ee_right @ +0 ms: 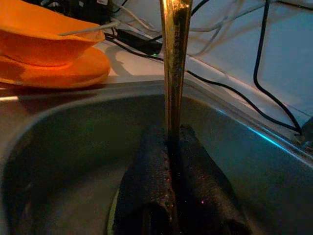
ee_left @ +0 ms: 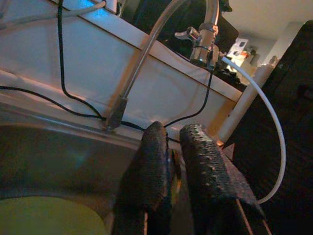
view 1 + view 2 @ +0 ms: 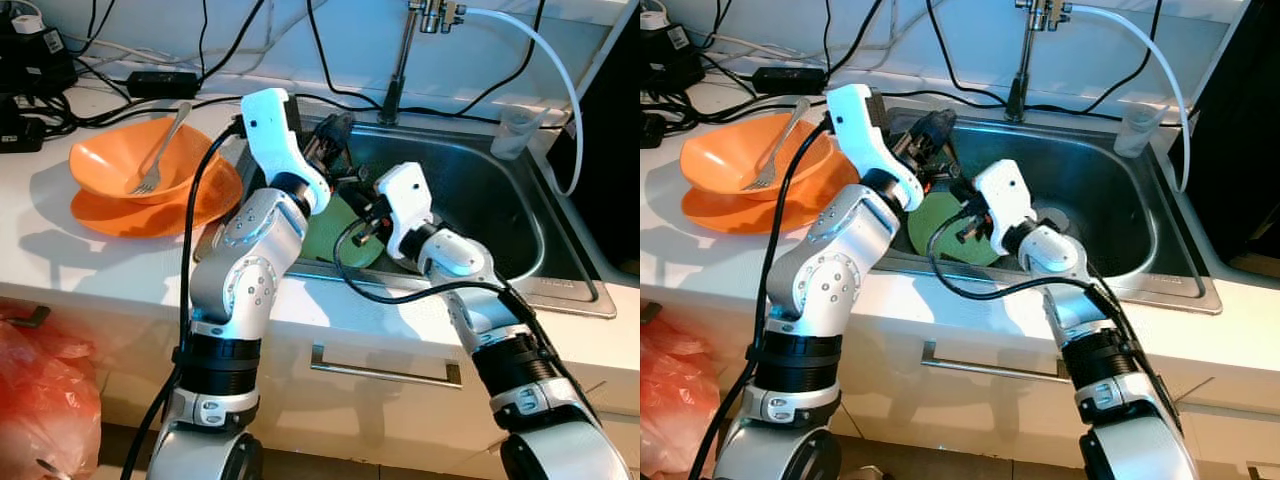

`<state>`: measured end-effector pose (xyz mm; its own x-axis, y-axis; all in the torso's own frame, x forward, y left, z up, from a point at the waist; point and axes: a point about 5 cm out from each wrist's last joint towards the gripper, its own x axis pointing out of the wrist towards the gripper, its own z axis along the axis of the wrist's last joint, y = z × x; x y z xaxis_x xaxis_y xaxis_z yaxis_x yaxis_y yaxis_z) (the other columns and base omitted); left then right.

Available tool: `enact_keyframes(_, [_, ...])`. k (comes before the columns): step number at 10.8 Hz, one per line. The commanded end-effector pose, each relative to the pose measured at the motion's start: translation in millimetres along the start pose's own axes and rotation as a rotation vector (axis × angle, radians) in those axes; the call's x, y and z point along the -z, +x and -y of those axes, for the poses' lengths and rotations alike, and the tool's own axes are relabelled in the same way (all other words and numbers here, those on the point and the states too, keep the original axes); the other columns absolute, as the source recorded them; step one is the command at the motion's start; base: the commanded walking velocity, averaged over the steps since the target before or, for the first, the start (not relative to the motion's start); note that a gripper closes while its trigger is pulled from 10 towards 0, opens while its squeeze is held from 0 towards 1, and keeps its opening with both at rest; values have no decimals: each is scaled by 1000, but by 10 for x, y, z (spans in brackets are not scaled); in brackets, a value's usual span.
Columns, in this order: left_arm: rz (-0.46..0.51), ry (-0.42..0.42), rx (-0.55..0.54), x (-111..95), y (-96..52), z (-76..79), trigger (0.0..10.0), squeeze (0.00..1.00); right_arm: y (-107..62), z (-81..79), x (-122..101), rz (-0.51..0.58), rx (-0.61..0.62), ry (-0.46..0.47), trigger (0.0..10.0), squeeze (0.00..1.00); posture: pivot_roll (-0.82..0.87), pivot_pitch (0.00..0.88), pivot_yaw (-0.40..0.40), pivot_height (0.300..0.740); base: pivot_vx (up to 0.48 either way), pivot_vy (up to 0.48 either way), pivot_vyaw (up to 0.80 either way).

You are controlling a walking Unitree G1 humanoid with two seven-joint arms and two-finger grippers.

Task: Kitchen organization

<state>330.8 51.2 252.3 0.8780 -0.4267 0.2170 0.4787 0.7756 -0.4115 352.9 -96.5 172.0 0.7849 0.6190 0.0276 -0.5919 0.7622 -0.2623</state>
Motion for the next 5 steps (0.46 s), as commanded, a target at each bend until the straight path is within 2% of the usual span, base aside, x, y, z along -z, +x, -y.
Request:
enact_keyframes(1, [-8, -81, 38, 99, 6, 169, 10000, 1000, -33, 41, 17, -8, 15, 6, 10000, 0, -60, 0, -38, 740, 0, 0, 0])
enact_keyframes(3, [-2, -97, 79, 88, -13, 192, 10000, 1000, -53, 50, 35, -16, 19, 9, 10000, 0, -60, 0, -40, 740, 0, 0, 0])
enact_keyframes(5, [4, -110, 82, 89, -54, 140, 10000, 1000, -91, 69, 90, -33, 29, 13, 10000, 0, -55, 0, -40, 740, 0, 0, 0])
